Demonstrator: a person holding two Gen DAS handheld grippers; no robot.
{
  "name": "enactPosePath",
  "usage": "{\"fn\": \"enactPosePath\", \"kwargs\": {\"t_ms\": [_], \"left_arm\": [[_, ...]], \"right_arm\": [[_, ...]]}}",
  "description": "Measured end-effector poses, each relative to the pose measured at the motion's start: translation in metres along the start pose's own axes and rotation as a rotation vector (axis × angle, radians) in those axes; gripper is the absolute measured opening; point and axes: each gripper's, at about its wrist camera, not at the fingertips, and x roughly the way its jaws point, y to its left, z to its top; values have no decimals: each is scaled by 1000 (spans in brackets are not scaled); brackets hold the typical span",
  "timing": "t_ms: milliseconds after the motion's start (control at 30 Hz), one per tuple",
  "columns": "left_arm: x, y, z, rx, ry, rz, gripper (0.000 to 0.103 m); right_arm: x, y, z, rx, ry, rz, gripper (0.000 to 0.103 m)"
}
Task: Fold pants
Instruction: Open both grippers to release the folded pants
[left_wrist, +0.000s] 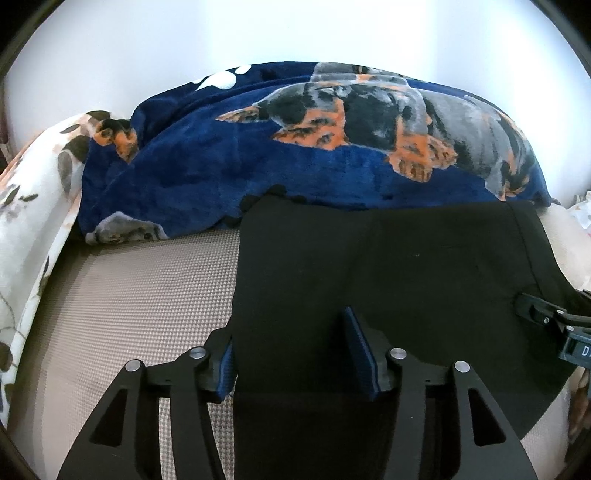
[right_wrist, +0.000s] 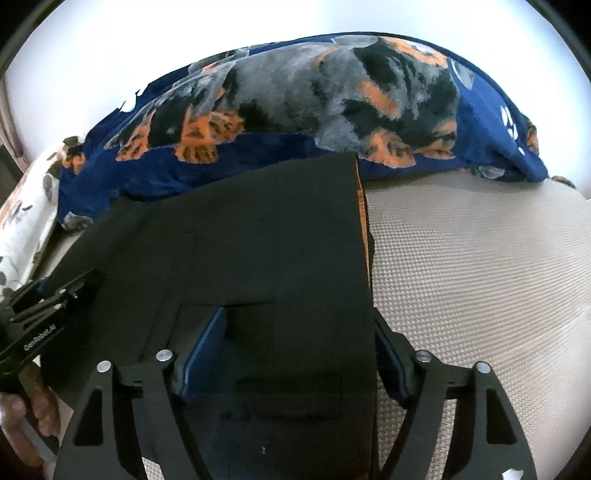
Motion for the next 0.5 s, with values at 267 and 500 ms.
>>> {"fn": "enactPosePath", "kwargs": {"t_ms": [267, 500], "left_arm": [[-1, 0, 0, -1, -5, 4, 55], [-1, 0, -1, 1, -9, 10, 56]], "right_arm": [[0, 0, 0, 7, 2, -33, 84], [1, 1, 2, 2, 1, -69, 90]]}}
